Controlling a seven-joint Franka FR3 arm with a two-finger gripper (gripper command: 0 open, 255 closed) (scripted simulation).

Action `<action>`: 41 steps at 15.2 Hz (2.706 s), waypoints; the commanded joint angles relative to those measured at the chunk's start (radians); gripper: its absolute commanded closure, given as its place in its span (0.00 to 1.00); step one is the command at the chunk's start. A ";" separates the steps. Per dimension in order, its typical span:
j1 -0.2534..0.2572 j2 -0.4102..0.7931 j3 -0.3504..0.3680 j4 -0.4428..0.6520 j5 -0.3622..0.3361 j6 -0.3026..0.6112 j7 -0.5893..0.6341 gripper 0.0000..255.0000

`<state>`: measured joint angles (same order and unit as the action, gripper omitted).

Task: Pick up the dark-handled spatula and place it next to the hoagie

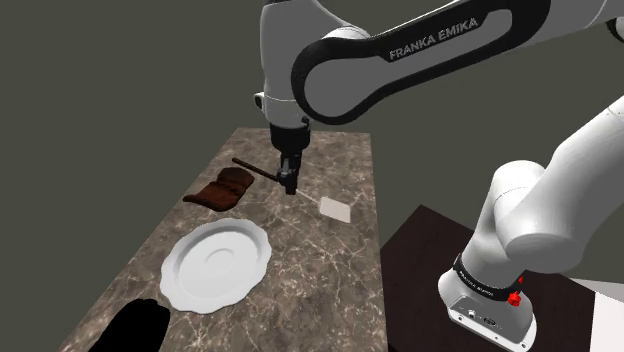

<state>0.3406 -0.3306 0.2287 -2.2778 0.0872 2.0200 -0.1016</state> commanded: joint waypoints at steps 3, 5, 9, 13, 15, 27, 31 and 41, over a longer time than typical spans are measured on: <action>0.039 -0.010 0.066 -0.005 0.019 0.000 0.096 1.00; 0.059 -0.011 0.101 -0.002 0.027 -0.001 0.146 1.00; 0.096 0.002 0.172 0.019 0.039 -0.003 0.248 1.00; 0.128 0.034 0.246 0.058 0.040 -0.005 0.355 1.00; 0.142 0.057 0.284 0.084 0.035 -0.006 0.411 1.00; 0.230 0.316 0.507 0.335 -0.122 -0.036 0.797 1.00; 0.259 0.383 0.531 0.369 -0.175 -0.025 0.870 1.00; 0.267 0.434 0.528 0.278 -0.222 0.100 0.906 1.00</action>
<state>0.6079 0.0982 0.7584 -1.9876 -0.1299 2.1046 0.8016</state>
